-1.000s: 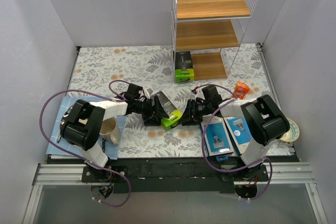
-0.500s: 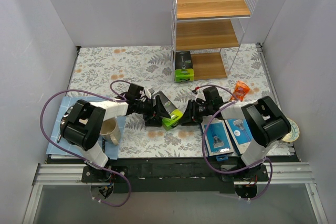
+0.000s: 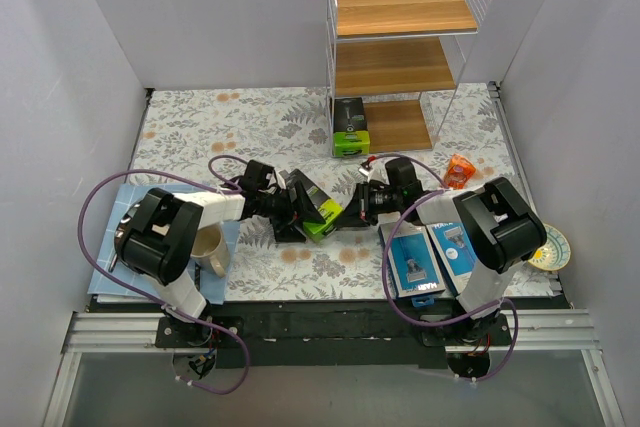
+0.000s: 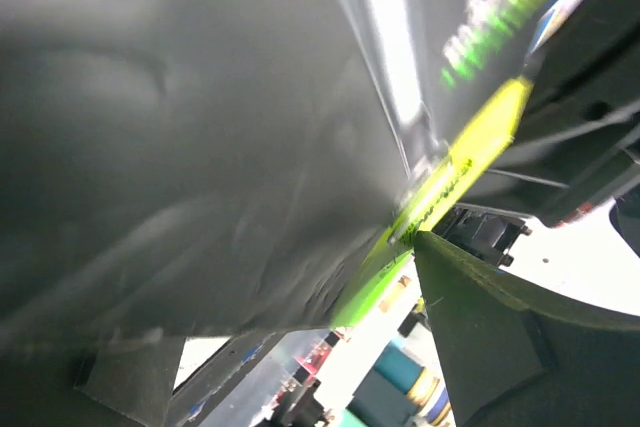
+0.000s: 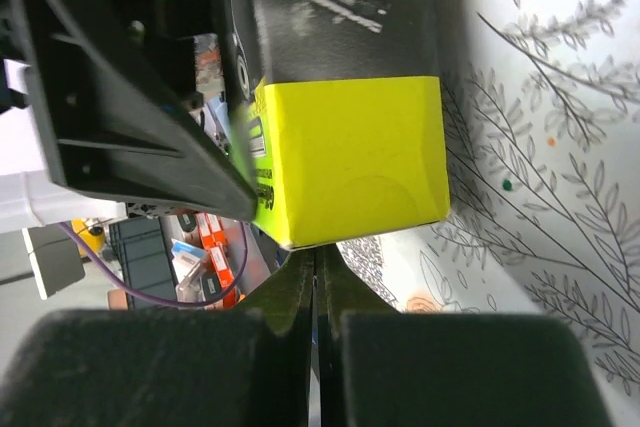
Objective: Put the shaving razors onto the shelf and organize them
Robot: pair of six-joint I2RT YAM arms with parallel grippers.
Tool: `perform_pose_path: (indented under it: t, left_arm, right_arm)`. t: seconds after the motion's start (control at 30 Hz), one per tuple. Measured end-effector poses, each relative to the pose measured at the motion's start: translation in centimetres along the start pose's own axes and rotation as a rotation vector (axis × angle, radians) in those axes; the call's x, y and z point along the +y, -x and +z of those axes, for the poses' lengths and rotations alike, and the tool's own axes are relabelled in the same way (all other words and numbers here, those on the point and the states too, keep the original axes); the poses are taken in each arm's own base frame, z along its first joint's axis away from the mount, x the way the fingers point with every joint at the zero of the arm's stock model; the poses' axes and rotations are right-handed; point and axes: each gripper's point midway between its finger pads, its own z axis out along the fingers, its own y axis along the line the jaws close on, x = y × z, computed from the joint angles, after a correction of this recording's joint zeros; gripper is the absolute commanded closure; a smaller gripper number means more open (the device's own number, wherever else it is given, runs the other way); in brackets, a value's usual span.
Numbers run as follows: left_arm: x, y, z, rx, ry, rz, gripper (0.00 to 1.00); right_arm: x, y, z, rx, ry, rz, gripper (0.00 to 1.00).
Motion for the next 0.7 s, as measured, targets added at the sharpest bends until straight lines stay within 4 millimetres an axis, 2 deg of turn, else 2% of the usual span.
perform_pose_path:
  t: [0.13,0.27,0.5,0.7]
  left_arm:
    - [0.0,0.4,0.1,-0.007,0.000,-0.032,0.18]
    - [-0.2,1.8,-0.1,-0.027,-0.014,-0.061,0.21]
    - [-0.3,5.4,-1.1,-0.091,-0.057,-0.114,0.18]
    - [-0.8,6.1,-1.5,-0.107,-0.105,-0.130,0.17]
  right_arm:
    - [0.7,0.7,0.0,-0.008,0.012,-0.020,0.99]
    - [0.8,0.8,-0.1,-0.005,0.012,-0.047,0.99]
    - [1.6,0.1,-0.9,-0.002,0.020,-0.113,0.99]
    - [2.9,-1.0,-1.5,0.032,0.062,-0.189,0.98]
